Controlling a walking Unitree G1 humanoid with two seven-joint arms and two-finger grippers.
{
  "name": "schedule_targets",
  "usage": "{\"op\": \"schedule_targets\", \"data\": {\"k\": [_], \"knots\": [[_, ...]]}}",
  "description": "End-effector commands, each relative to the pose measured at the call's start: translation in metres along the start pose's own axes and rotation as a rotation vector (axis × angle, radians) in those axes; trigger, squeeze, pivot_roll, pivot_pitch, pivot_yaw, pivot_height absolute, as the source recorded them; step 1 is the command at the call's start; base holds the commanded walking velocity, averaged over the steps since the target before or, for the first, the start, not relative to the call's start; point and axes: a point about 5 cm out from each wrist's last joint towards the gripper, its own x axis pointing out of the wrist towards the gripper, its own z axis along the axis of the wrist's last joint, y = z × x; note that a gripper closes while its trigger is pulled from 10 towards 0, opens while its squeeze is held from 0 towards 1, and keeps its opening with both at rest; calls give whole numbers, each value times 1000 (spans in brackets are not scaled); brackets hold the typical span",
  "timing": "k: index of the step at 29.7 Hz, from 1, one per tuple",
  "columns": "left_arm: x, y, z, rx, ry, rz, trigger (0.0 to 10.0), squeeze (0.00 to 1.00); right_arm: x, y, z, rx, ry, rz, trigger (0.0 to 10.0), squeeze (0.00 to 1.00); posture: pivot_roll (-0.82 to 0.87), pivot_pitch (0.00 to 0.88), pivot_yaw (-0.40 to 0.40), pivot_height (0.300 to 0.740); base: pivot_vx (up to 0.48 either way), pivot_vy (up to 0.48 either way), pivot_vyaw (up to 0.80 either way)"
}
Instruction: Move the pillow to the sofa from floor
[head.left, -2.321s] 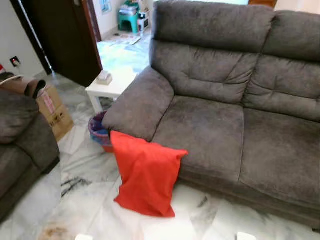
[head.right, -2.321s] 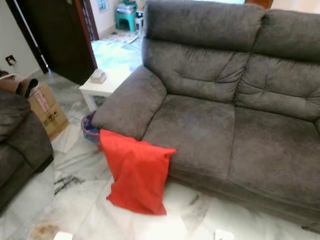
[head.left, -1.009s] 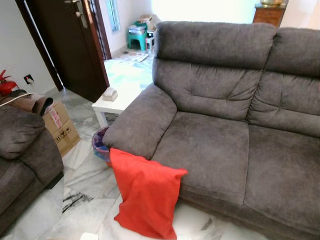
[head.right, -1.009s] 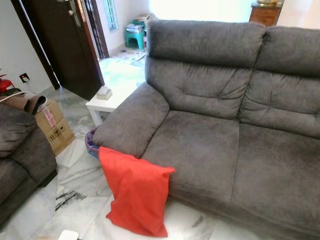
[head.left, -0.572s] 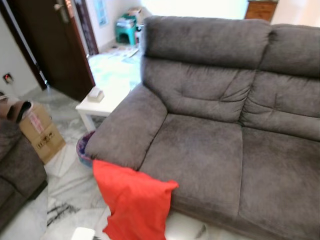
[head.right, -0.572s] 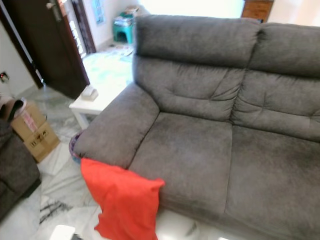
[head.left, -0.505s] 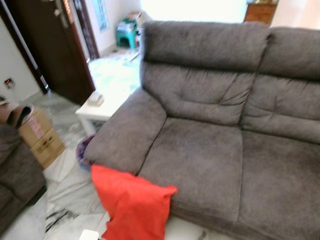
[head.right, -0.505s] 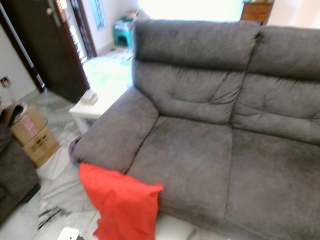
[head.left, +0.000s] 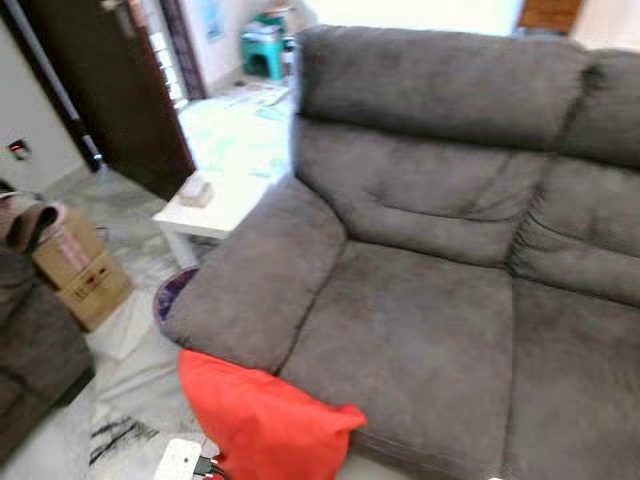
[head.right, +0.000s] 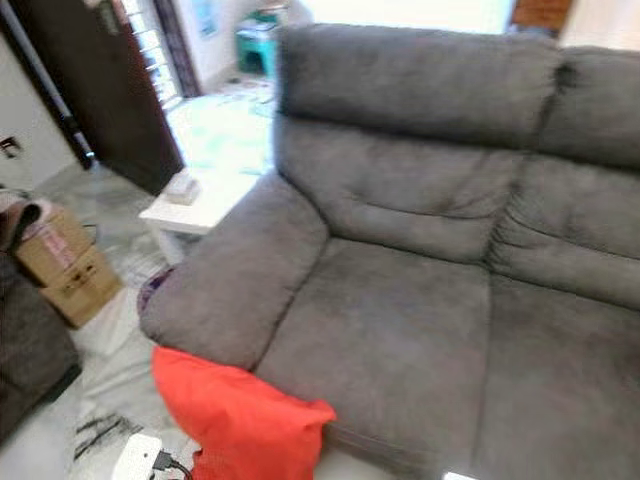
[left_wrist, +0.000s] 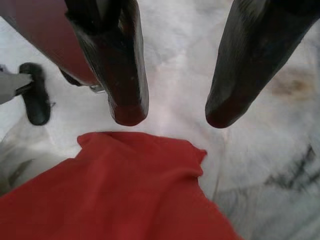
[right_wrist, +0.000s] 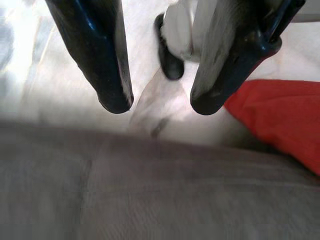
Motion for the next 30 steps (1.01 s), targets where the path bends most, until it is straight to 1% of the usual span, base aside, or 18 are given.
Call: {"op": "schedule_targets", "data": {"k": [1,6,8,11,16,18,20,22,23,25,27,28,29,30], "knots": [[-7,8,-23,-9,78,28,10000,0,-1,9,-4,6,8,23,10000,0,-100,82,37,740,0,0,800],[-6,8,-19,-7,68,27,10000,0,0,9,-3,-3,6,27,10000,0,-99,83,37,740,0,0,800],[-5,10,-14,-7,54,33,10000,0,-1,9,-4,2,6,27,10000,0,-100,82,38,740,0,0,800],[-5,9,-13,-4,52,30,10000,0,-1,8,-3,26,-3,24,10000,0,-98,79,38,740,0,0,769],[-2,5,-8,15,36,24,10000,0,0,7,2,73,-25,19,10000,0,-99,74,42,740,0,0,0],[0,2,1,27,-3,28,10000,0,2,5,12,110,-66,13,10000,0,-100,70,44,740,0,0,0],[2,4,18,55,-78,28,10000,0,4,4,25,115,-119,20,10000,0,-92,62,43,740,0,0,0],[3,4,27,75,-118,27,10000,0,5,4,31,113,-146,24,10000,0,-92,62,43,740,0,0,0],[4,5,38,98,-162,26,10000,0,5,4,39,113,-183,27,10000,0,-86,57,43,740,0,0,0],[5,6,76,134,-316,26,10000,0,6,2,61,110,-293,39,10000,0,-94,51,48,740,0,0,0],[2,4,109,148,-457,21,10000,0,4,-3,80,115,-391,40,10000,0,-95,46,51,740,0,0,0],[0,0,118,151,-503,4,10000,0,3,-4,88,108,-431,42,10000,0,-94,46,51,740,0,0,0],[-2,-7,129,173,-570,-21,10000,0,1,-5,101,93,-498,52,10000,0,-91,44,52,740,0,0,0],[-4,-9,134,180,-600,-26,10000,0,-1,-5,108,91,-534,60,10000,0,-92,41,54,740,0,0,0]]}}
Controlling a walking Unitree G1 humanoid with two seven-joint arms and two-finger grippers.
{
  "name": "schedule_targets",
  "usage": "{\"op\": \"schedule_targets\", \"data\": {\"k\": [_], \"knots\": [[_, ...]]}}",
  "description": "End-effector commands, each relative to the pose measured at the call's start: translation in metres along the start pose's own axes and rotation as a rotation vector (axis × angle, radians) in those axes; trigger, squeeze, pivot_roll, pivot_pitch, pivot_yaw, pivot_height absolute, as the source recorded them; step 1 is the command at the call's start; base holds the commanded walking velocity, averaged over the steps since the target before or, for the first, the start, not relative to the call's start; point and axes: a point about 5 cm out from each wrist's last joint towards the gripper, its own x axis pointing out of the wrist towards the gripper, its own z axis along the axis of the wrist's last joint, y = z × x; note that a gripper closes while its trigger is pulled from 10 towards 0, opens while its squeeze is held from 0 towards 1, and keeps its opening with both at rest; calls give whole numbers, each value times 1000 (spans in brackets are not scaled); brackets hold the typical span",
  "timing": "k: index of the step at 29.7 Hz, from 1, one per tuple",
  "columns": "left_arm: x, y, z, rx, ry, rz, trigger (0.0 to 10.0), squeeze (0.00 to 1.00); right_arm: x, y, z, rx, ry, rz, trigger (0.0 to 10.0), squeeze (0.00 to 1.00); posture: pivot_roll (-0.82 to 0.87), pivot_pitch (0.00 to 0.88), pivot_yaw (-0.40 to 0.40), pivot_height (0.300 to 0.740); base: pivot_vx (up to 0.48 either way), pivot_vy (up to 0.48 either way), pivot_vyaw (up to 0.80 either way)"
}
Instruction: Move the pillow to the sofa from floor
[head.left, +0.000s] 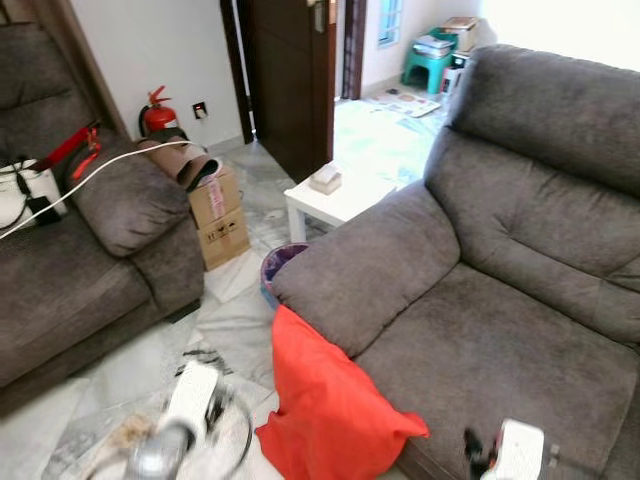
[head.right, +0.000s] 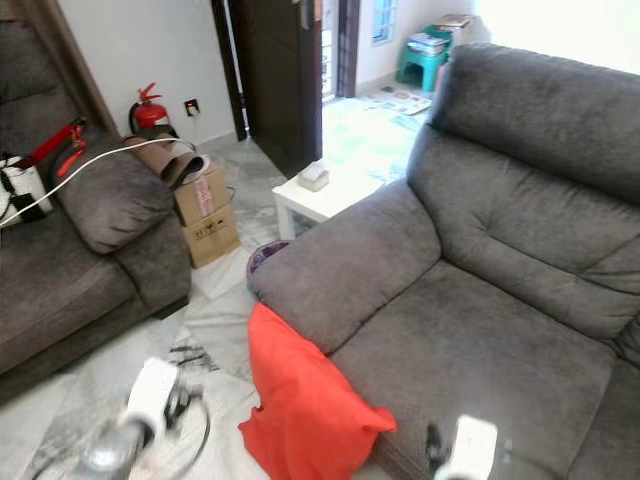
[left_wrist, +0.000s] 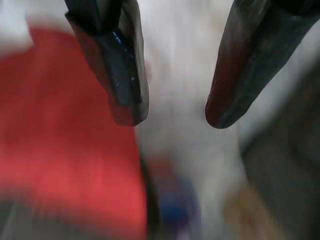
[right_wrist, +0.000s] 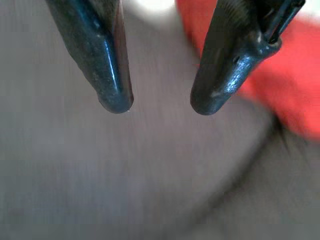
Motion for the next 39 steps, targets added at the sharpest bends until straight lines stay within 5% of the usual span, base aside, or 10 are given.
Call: {"op": "schedule_targets", "data": {"k": [1,9,10,11,12,23,24,25,26,39], "knots": [[-3,-5,-2,5,-12,-25,10000,0,1,0,8,9,-56,6,10000,0,-92,41,54,740,0,0,0],[-13,0,7,1,-121,-4,10000,0,-3,-4,30,-1,-223,28,10000,0,-90,27,51,740,0,0,0],[-19,-1,4,-12,-133,-8,10000,0,-7,-5,30,2,-245,33,10000,416,-73,30,43,740,0,0,0],[-19,-1,4,-12,-133,-8,10000,0,-7,-5,30,2,-245,33,10000,416,-73,30,43,740,0,0,0],[-24,-1,2,-16,-141,-5,10000,0,-11,-4,28,6,-255,51,10000,1000,-72,41,36,740,0,0,0],[-30,-9,11,-37,-181,-6,10000,0,-18,5,34,-13,-296,109,10000,1000,-91,83,17,740,0,0,0],[-29,-12,12,-38,-181,-18,10000,0,-19,3,33,-18,-291,104,10000,733,-89,83,11,740,0,0,0],[-29,-12,12,-38,-181,-18,10000,0,-19,3,33,-18,-291,104,10000,733,-89,83,11,740,0,0,0],[-28,-16,13,-32,-186,-32,10000,0,-19,3,33,-17,-287,102,10000,0,-81,91,5,740,0,0,0],[-27,-19,23,-39,-223,-16,10000,0,-4,22,46,-47,-264,163,10000,0,-66,108,-14,740,0,0,0]]}}
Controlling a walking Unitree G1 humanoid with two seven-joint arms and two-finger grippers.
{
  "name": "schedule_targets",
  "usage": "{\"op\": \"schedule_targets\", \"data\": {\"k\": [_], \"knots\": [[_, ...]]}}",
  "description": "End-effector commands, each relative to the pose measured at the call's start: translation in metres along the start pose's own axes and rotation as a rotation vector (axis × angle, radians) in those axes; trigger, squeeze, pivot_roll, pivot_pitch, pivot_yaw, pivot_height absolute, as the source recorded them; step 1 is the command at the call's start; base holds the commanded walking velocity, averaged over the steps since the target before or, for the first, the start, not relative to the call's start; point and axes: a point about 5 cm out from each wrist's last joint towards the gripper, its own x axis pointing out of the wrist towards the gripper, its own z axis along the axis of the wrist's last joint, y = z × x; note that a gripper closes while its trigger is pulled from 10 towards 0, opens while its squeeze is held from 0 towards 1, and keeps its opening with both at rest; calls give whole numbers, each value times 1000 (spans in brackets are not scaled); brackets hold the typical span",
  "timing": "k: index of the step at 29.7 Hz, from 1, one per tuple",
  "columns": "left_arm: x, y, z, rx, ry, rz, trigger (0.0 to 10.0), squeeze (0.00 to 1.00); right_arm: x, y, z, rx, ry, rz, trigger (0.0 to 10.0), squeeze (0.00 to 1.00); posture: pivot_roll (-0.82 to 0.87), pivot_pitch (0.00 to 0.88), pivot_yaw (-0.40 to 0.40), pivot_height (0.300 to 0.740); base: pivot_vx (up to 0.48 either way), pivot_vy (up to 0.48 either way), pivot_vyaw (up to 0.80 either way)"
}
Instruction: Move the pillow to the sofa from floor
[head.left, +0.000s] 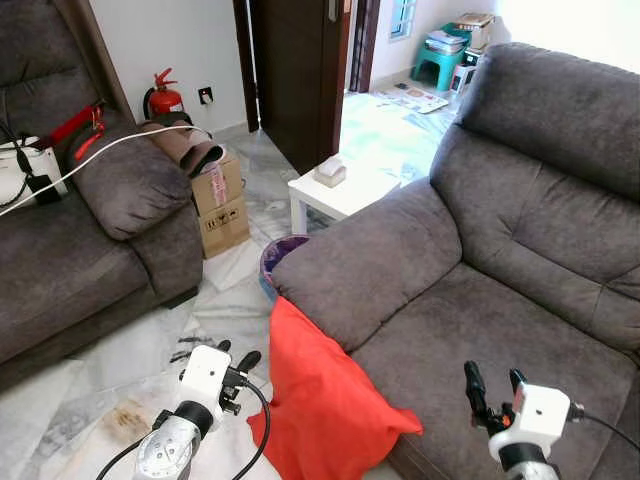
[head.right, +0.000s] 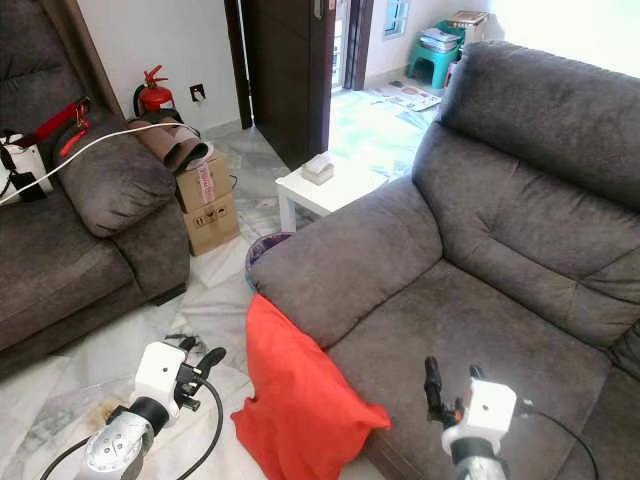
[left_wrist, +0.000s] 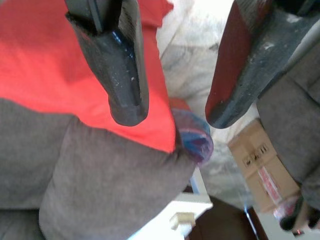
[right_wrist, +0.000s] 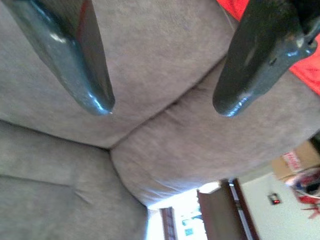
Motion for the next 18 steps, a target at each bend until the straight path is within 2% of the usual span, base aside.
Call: {"op": "schedule_targets", "data": {"k": [1,8,13,18], "knots": [[-1,-1,0,-9,7,4,10000,0,1,2,-3,-8,28,4,10000,0,-66,108,-14,740,0,0,0],[0,5,2,8,9,13,10000,0,1,4,0,10,18,6,10000,0,-60,108,3,722,0,0,0],[0,6,2,12,18,15,10000,0,0,1,-4,-17,46,-18,10000,0,-68,111,17,722,0,0,0],[2,4,5,19,17,-1,10000,0,2,5,-7,-33,89,-14,10000,0,-64,109,30,722,0,0,0]]}}
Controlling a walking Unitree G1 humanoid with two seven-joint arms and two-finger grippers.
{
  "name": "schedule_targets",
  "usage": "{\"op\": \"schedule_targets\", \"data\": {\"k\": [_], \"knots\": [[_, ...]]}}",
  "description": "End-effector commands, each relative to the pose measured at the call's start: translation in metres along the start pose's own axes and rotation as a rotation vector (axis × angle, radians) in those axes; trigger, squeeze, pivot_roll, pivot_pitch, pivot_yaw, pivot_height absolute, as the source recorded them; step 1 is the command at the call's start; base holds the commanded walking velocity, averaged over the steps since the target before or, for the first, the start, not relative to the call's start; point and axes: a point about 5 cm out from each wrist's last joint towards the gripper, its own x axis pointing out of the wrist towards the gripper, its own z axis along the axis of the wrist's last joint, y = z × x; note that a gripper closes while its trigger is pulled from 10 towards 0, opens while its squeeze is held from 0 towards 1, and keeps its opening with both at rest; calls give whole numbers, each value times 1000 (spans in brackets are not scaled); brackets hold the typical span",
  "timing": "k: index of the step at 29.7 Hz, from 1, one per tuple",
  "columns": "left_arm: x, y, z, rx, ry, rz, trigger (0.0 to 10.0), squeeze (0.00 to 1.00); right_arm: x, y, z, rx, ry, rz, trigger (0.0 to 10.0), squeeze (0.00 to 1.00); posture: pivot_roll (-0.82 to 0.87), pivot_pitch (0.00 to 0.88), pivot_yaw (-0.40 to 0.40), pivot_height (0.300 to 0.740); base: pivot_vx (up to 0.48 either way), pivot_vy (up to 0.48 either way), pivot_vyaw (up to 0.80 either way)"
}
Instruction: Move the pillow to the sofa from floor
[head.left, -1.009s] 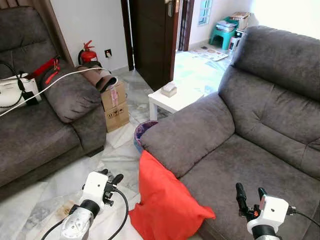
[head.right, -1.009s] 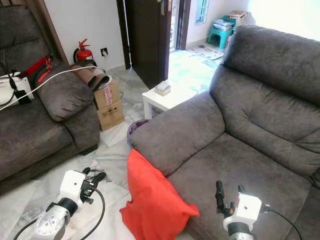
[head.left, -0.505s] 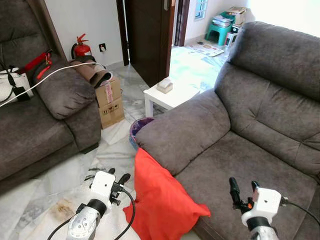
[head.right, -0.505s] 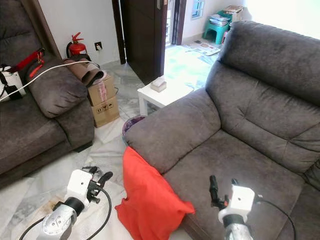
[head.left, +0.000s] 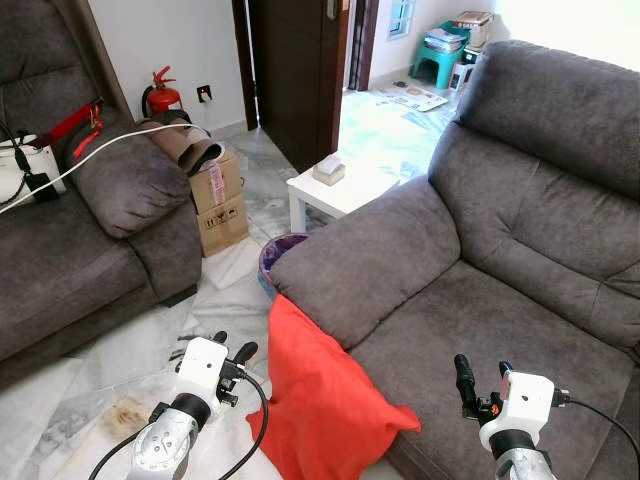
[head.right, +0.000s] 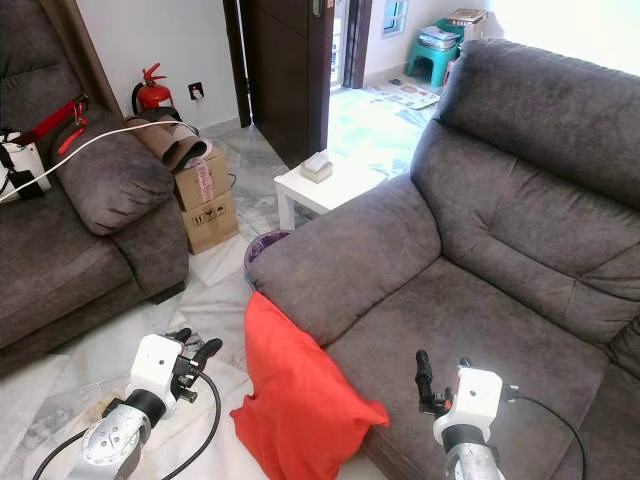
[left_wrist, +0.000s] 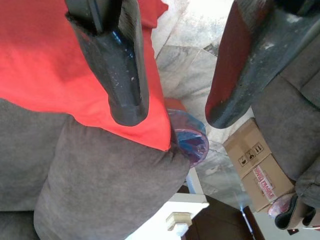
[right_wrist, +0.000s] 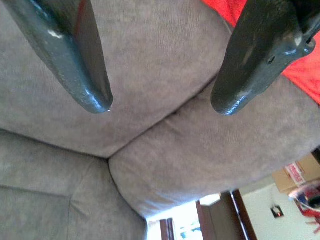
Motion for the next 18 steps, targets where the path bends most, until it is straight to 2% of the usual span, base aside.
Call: {"op": "schedule_targets", "data": {"k": [1,3,10,18], "knots": [[1,0,2,10,0,-13,10000,0,0,3,-5,-16,41,10,10000,0,-64,109,31,718,0,0,0],[2,1,3,12,-1,-12,10000,0,1,7,-4,1,29,20,10000,0,-64,106,31,703,0,0,0],[3,8,6,29,-5,6,10000,0,4,8,1,-18,1,13,10000,0,-60,103,35,703,0,0,0],[0,8,3,37,5,4,10000,0,4,7,0,-15,0,11,10000,0,-68,82,44,703,0,0,0]]}}
